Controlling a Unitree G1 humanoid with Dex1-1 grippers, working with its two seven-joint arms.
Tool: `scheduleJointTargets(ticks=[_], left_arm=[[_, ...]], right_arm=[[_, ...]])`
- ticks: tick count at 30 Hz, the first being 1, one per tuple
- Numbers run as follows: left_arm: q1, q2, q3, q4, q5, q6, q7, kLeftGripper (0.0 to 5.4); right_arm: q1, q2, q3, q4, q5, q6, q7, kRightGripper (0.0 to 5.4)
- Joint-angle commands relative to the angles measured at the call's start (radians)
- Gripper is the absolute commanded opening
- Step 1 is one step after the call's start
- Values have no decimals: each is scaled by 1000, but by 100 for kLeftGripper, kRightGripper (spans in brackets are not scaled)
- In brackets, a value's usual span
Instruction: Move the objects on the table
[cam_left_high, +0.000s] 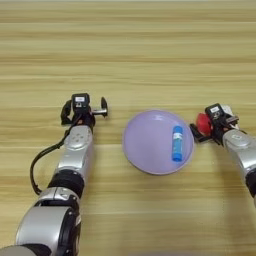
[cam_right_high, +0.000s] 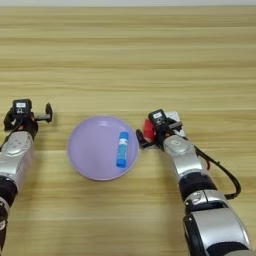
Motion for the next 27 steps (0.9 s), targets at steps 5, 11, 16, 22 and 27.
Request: scheduleJointTargets(ticks=[5,11,16,22,27], left_arm=[[-11,1,-1,0,11,-5,3,540],[-11,2,0,-1,10,-5,3,540],[-11,3,0,0,10,-5,2,540],[-12,4,1,1,10,-5,1,540],[-13,5,1,3,10,-5,1,540]], right_arm=[[-11,2,9,15,-9,21,2,464],[-24,12,5,34,-4,21,0,408],[-41,17,2,66,-6,15,-7,347],[-53,19,-2,89,-6,8,-13,280],[-58,20,-3,97,-5,5,-14,229]])
